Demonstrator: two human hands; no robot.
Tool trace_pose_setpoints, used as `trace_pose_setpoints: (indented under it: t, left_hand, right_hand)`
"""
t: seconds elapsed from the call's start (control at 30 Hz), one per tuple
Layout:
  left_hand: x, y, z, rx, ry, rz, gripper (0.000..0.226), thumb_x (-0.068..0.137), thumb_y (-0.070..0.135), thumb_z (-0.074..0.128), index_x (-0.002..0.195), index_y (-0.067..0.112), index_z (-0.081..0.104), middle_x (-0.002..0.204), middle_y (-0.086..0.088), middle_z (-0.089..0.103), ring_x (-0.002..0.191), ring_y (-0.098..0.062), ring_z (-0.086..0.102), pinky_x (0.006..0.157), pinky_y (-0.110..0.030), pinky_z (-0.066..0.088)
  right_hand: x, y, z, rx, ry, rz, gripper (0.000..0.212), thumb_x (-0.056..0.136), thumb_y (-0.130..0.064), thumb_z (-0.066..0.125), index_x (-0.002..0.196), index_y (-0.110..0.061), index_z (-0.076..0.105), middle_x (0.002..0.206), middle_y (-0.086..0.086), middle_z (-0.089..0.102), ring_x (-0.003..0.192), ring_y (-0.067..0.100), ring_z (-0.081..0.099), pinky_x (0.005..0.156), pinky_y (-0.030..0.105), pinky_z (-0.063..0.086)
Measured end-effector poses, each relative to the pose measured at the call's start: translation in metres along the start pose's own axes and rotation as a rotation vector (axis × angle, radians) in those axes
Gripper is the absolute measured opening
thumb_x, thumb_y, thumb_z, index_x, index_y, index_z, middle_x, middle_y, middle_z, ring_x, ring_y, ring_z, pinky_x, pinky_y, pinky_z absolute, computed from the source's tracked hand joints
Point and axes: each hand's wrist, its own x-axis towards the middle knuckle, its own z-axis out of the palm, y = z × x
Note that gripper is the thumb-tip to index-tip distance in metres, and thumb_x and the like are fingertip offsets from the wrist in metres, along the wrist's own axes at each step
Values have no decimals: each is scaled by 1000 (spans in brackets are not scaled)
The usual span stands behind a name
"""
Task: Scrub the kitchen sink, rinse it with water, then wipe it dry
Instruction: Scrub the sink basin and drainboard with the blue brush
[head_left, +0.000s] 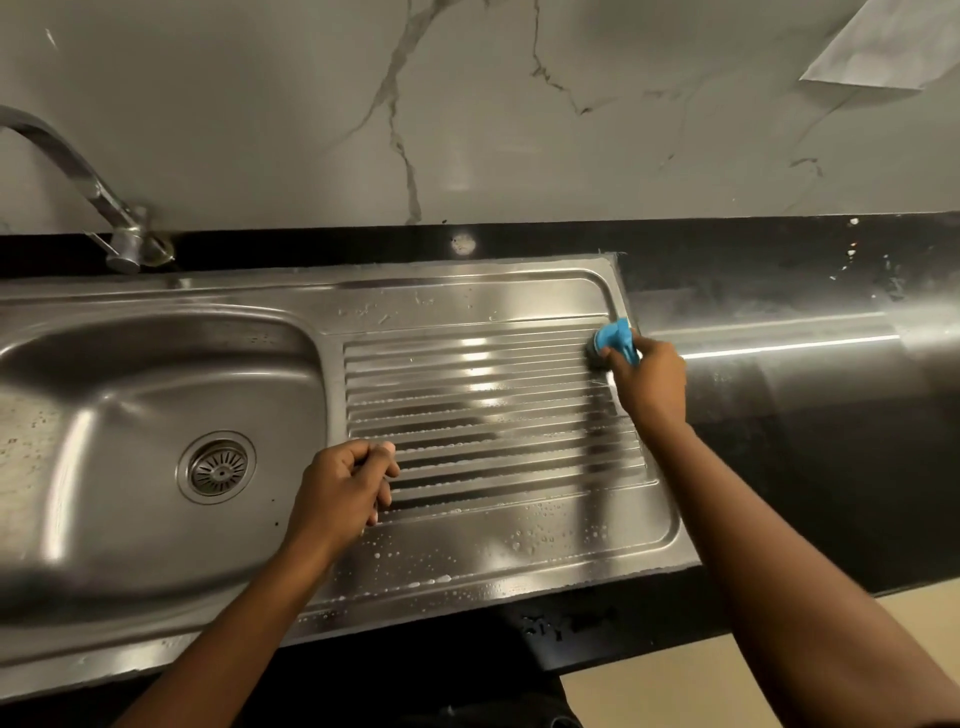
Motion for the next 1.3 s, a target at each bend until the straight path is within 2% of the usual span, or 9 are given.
trace_pose_setpoints:
  t: [0.17,0.27,0.47,0.63,0.77,0.9,0.97,1.17,1.3]
  left_hand:
    - [-2,-3,-6,-11,26,-1,36,106,32,58,81,10,72,61,-8,67,48,-20,54,47,-28,43]
    - [-4,-4,-5,4,20,-16,35,106,31,58,81,10,72,61,-8,67,48,-19,55,46,-27,43]
    - [-5,-4,3,26,-5,-35,35,106,33,59,83,10,73,62,-9,68,47,-17,55,47,-27,43]
    - [-2,-4,6,24,-18,-32,36,105,33,60,81,11,72,62,-9,68,48,-18,55,49,-28,43]
    - [-3,-5,2,14,-10,-28,35,105,33,60,81,10,72,62,-8,67,47,-18,54,47,-28,43]
    - [-5,-9,-5,9,10,-30,35,106,33,58,83,10,73,62,-7,68,48,-19,55,46,-28,43]
    - [-6,-12,-10,9,11,-47,35,105,34,59,83,11,73,61,-6,68,49,-19,55,47,-29,43]
    - [-9,-16,-30,-19,122,-85,39,106,33,57,82,7,72,59,-10,66,45,-19,52,46,-26,40]
    - [-8,-21,-38,-38,115,-88,37,106,31,57,82,7,72,59,-8,66,45,-19,52,47,-25,40]
  right_hand:
    - [-5,-31,21,93,-3,34,28,100,-25,69,126,-14,70,108,2,74,91,12,67,77,26,53]
    - [-41,-55,62,123,-98,-60,12,102,-28,65,111,-23,70,87,-12,69,81,8,69,80,39,63]
    - [-80,-98,116,61,-299,-224,49,98,-40,65,145,-29,58,119,0,75,98,19,73,87,43,61]
    - [-37,-40,44,-73,-167,-131,16,101,-34,64,112,-25,70,93,-6,72,87,18,72,76,36,59]
    - [-6,-6,-7,-113,9,31,34,99,-32,69,128,-14,69,107,7,75,95,24,70,81,38,56]
    - [-46,-44,33,-6,-92,-9,11,103,-25,65,108,-16,70,88,-4,71,82,13,70,67,22,52]
    - [-77,-77,76,29,-171,-107,10,103,-27,62,98,-24,70,81,-6,70,80,13,72,66,26,55]
    - [-141,-151,166,-91,-422,-450,43,104,-32,60,145,-20,55,117,7,74,100,24,71,87,46,61]
    - [-120,-113,131,-74,-383,-305,50,101,-40,63,149,-29,53,117,2,74,93,19,72,83,42,62]
